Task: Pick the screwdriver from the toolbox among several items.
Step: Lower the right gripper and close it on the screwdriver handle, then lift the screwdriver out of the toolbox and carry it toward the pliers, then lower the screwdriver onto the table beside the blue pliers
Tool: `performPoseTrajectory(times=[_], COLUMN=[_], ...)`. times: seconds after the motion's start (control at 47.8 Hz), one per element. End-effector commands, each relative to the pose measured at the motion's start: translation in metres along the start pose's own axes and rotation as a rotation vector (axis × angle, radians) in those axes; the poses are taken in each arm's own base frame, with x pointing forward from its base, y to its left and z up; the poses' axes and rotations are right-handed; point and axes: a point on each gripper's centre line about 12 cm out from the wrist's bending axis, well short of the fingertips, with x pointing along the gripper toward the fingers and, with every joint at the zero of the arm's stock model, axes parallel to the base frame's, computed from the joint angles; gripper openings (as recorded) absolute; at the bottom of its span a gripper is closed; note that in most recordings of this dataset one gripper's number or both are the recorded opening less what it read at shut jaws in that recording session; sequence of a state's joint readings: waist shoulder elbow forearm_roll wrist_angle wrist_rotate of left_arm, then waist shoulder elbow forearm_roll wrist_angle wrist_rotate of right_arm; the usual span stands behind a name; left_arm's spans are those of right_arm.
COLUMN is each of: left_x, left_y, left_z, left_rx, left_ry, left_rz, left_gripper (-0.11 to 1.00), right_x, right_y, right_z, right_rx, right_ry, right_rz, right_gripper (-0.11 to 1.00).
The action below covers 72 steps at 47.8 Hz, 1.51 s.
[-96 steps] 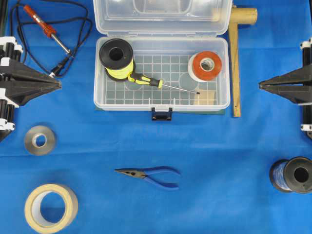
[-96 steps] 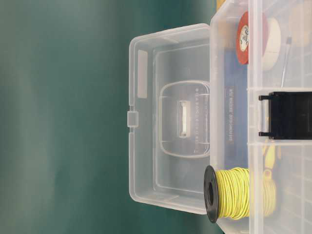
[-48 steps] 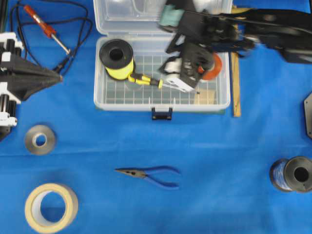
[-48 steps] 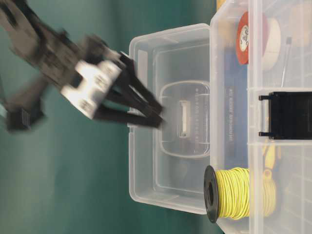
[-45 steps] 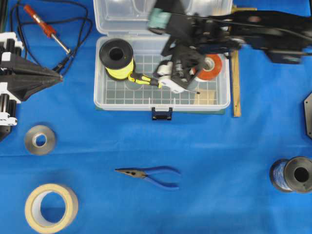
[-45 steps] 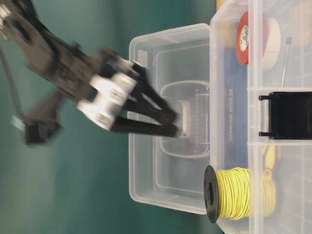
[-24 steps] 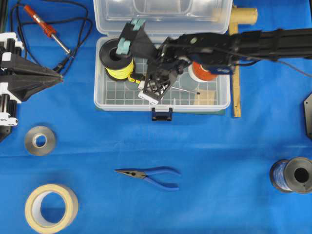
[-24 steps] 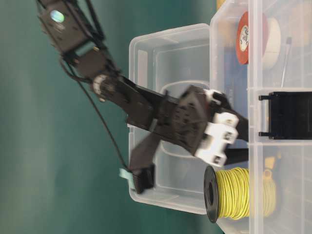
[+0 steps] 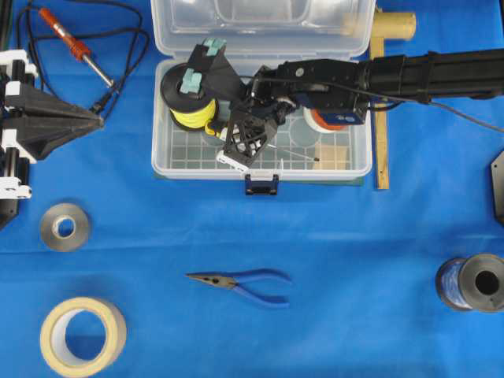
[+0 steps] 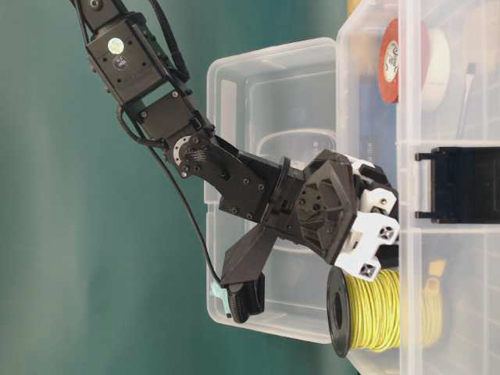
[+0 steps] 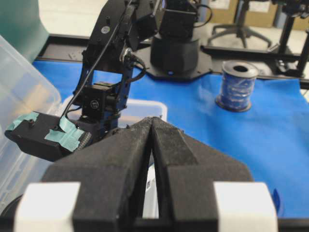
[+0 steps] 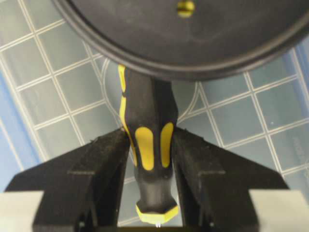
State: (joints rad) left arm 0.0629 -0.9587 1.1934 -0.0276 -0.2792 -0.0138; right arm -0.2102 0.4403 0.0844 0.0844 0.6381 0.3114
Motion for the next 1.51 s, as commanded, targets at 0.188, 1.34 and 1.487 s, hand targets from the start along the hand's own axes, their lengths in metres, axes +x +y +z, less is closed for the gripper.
performPoseTrajectory(times=[0.188,1.34,1.487], left_x=[0.002,0.002,0.002], left_y=[0.001,0.002,0.003], left_z=[0.004,0.005,0.005], left_rx=[-0.003,-0.001,-0.001], left_ry=[-0.011,-0.017,-0.017], left_rz=[0.004,0.01,0.014], left_gripper=[0.0,0.0,0.0], right_x=[-0.09,-0.041,-0.019], right_y=[0.008,0.161,0.163], right_z=[0.017,-0.063,-0.069], right_rx=[-0.004,-0.195,-0.203], right_ry=[-0.077,0.018,0.023], right_rz=[0.031,0.074,0.079], right_gripper=[0.28,0.28,0.28])
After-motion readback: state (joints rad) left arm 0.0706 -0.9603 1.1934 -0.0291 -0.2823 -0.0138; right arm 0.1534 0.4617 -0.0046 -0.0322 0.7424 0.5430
